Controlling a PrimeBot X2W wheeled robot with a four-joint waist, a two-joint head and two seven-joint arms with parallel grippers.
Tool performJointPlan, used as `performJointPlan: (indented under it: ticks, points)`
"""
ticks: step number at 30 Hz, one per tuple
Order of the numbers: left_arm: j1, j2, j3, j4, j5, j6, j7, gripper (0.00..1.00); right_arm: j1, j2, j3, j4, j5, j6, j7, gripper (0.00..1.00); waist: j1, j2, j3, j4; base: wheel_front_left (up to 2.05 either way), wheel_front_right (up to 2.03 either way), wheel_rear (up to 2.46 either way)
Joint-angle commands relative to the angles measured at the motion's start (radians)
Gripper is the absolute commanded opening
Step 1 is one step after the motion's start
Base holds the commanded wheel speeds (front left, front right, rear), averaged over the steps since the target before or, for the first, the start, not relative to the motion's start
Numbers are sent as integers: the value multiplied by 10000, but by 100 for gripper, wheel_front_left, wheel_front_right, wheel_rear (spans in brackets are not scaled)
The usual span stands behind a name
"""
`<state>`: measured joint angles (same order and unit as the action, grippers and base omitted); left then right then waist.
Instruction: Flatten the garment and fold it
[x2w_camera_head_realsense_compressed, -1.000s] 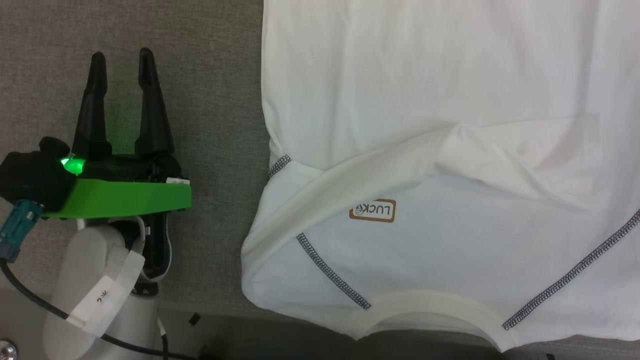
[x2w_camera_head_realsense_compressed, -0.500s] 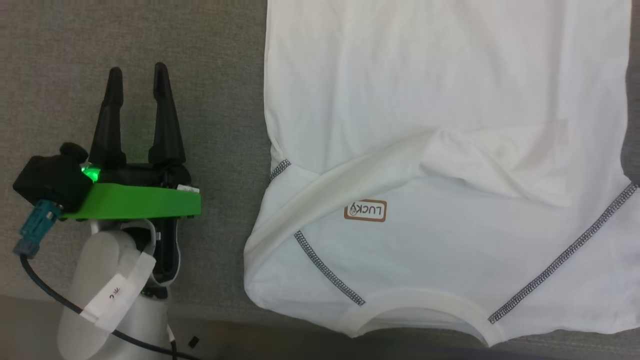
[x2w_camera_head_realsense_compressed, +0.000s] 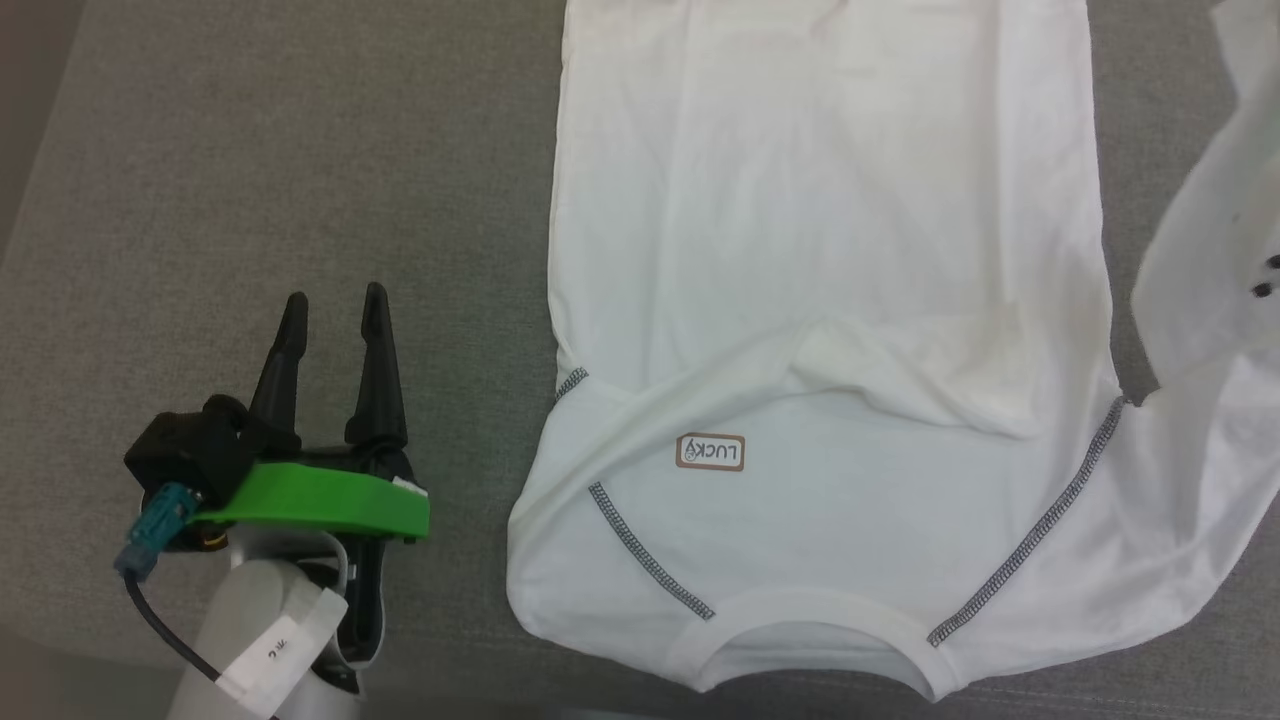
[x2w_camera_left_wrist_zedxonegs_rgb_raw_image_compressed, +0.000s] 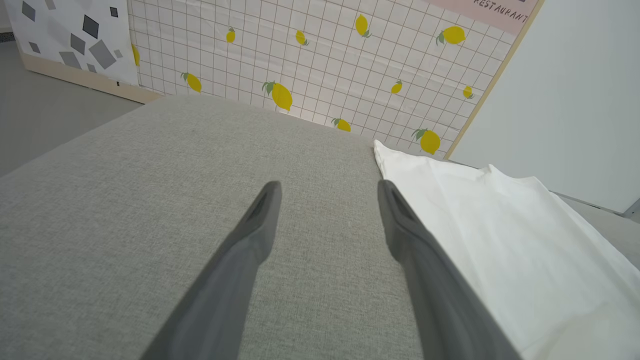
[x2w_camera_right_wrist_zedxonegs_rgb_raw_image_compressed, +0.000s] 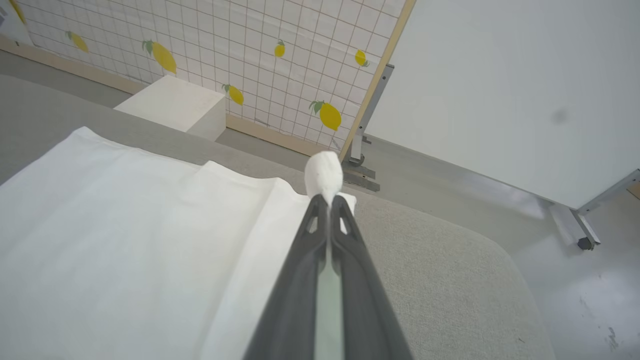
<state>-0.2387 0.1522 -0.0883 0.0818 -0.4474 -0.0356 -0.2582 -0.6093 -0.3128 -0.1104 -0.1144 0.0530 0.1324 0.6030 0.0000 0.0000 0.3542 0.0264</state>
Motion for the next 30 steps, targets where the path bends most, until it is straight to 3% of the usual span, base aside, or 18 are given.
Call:
performJointPlan:
  ticks: [1, 7, 13, 30]
  points:
    - [203, -44, -21, 27, 186, -17, -36, 100, 180, 115, 453, -333, 29, -17, 102, 0, 0, 0, -953, 47, 0, 0, 0]
    - [524, -144, -123, 112, 176, 2, -36, 100, 497, 706, 2832, -972, -1, -17, 376, 0, 0, 0, -1252, 257, 0, 0, 0]
    - [590, -274, -225, 208, 89, -79, -36, 100, 756, 1319, 4655, -182, 118, -17, 192, 0, 0, 0, -1271, 597, 0, 0, 0]
    - [393, -640, -88, 497, 101, -361, -36, 100, 1640, 2282, 7059, 3857, 418, -17, -1036, 0, 0, 0, -891, 1072, 0, 0, 0]
